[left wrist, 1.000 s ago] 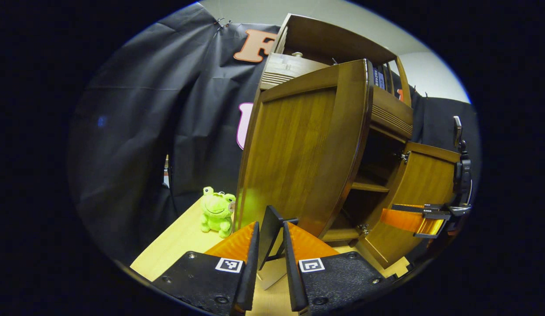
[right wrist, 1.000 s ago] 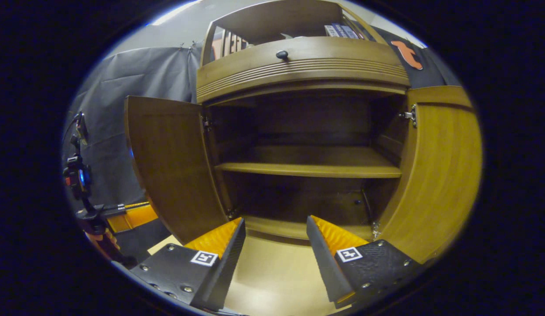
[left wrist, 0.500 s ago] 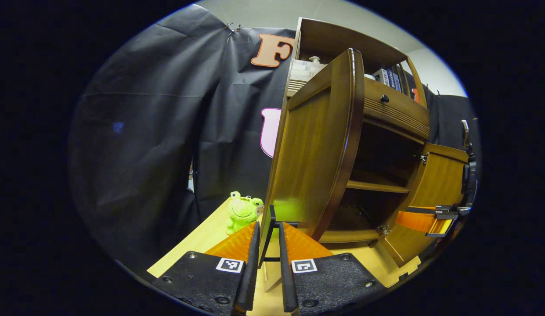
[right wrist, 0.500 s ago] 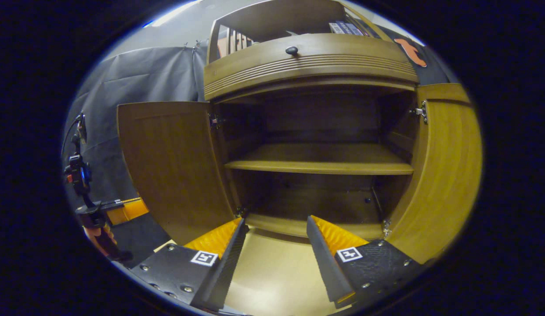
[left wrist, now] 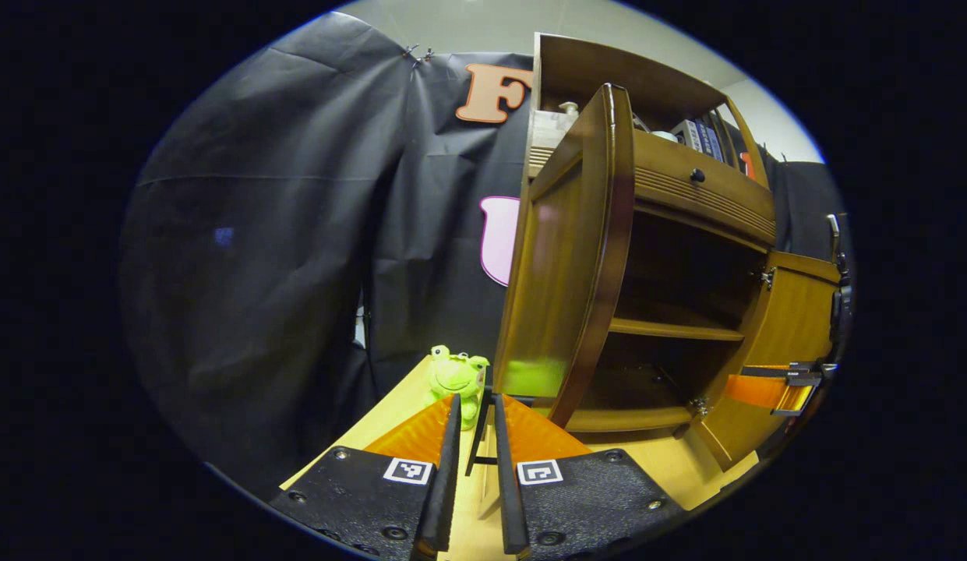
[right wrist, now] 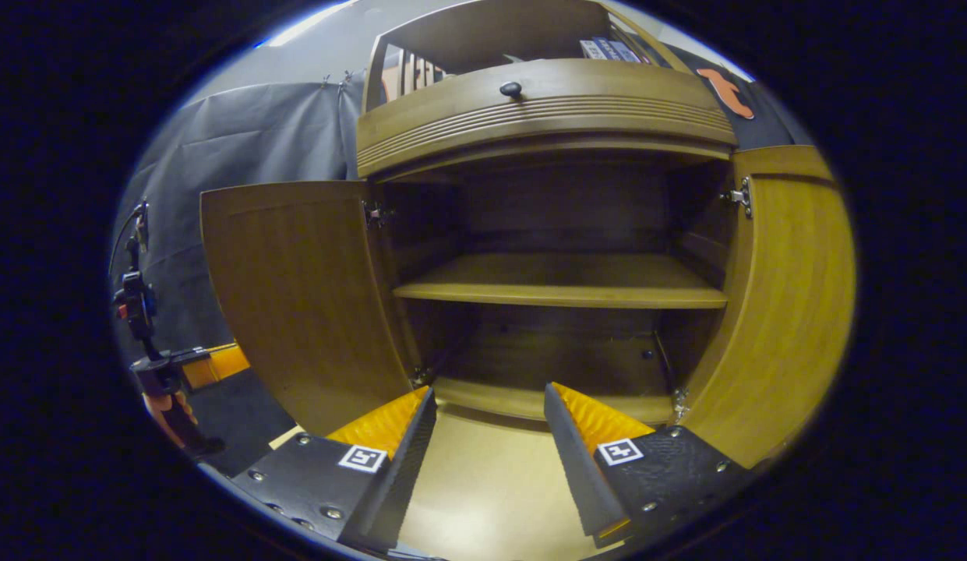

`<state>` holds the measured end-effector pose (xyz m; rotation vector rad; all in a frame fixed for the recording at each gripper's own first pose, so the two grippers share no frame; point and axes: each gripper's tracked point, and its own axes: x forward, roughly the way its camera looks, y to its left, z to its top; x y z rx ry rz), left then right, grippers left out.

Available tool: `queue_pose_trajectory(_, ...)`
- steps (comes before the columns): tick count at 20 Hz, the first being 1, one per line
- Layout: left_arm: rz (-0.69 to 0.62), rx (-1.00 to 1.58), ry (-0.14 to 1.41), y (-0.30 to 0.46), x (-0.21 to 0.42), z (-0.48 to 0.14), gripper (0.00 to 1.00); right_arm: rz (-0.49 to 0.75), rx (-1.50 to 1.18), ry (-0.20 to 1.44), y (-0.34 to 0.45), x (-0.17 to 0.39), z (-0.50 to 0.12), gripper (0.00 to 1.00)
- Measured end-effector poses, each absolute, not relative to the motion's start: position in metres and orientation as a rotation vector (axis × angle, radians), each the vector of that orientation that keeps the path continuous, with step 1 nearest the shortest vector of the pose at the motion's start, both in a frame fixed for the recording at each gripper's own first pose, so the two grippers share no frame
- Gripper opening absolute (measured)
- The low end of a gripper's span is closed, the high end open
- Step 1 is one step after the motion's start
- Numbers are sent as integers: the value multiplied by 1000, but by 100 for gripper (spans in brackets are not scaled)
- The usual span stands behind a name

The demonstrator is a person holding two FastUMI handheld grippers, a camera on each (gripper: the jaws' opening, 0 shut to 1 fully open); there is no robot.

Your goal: Open the right door of the double-door shoe cabinet with the right hand, and open the left door with the left hand.

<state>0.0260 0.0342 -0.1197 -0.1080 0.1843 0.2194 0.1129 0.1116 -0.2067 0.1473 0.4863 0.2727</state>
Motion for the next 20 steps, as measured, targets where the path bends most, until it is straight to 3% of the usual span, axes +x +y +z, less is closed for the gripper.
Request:
queue_pose_trajectory(2, 249, -107, 182, 45, 23, -117, 26, 279, 147, 487, 114, 115, -207, 83)
queue_pose_trajectory(3, 261, -108, 181, 48, 21, -116, 26, 284, 148, 487, 115, 116, -207, 75)
queue_pose_trajectory(4, 270, -110, 180, 51, 20, -115, 26, 290, 148, 487, 118, 117, -206, 83)
queue_pose_trajectory(5, 279, -109, 178, 53, 18, -114, 26, 297, 147, 487, 120, 118, -206, 83)
queue_pose_trajectory(6, 289, -108, 177, 56, 16, -114, 26, 304, 145, 486, 122, 120, -205, 76)
queue_pose_trajectory(8, 316, -105, 173, 62, 12, -112, 22, 317, 141, 482, 126, 121, -204, 76)
queue_pose_trajectory(9, 329, -105, 170, 65, 10, -110, 26, 322, 140, 481, 128, 122, -204, 76)
queue_pose_trajectory(16, 349, -129, 73, 63, 2, -69, 26, 320, 132, 464, 124, 126, -197, 76)
queue_pose_trajectory(18, 352, -115, 28, 62, 1, -48, 17, 310, 128, 456, 120, 127, -194, 76)
queue_pose_trajectory(20, 352, -106, -17, 60, 0, -24, 17, 299, 125, 447, 115, 127, -191, 76)
